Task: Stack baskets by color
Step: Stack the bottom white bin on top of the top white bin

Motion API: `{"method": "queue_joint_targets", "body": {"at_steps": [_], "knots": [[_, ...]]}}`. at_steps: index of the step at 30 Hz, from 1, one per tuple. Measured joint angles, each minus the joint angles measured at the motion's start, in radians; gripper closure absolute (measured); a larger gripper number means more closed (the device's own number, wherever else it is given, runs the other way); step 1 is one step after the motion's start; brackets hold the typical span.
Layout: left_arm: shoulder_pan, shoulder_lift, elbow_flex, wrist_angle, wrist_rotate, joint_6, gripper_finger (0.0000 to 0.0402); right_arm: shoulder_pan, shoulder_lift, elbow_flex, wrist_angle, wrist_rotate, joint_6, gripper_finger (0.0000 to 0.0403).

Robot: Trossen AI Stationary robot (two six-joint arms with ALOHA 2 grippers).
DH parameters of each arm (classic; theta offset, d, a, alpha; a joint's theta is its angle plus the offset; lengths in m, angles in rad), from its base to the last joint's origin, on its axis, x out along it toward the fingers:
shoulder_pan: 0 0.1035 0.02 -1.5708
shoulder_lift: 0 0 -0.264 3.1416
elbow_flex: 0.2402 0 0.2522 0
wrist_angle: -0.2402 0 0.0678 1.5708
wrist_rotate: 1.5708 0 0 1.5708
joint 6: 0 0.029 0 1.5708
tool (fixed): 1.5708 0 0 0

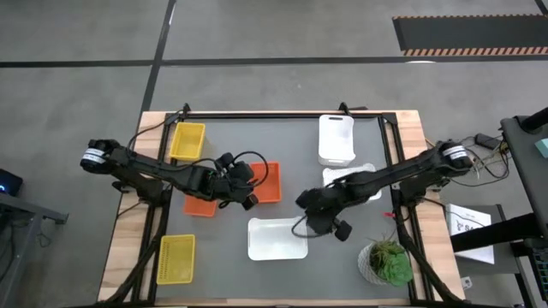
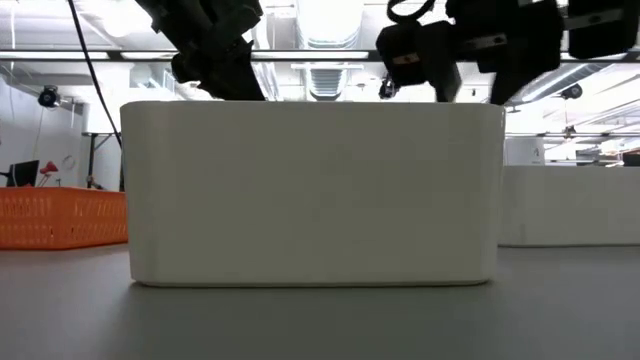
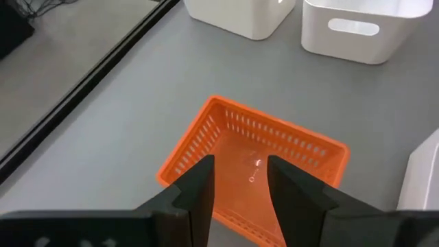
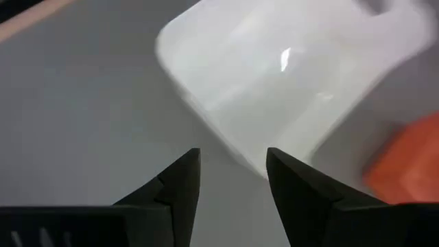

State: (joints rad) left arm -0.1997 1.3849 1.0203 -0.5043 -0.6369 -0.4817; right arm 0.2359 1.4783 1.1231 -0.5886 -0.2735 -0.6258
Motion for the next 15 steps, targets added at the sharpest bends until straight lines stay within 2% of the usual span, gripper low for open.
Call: {"method": "queue_joint_targets", "body": {"at_steps": [8,15], "knots": [[0.0,0.0,0.0,0.007,0.0,0.023,0.0283,0.055,0.168,0.13,-0.083,0.003,-0.025,0.0268],[-0.002,0.0,0.0,0.007,0.0,0.023,0.0283,0.056,0.256,0.191,-0.12,0.012,-0.046,0.0285]]}}
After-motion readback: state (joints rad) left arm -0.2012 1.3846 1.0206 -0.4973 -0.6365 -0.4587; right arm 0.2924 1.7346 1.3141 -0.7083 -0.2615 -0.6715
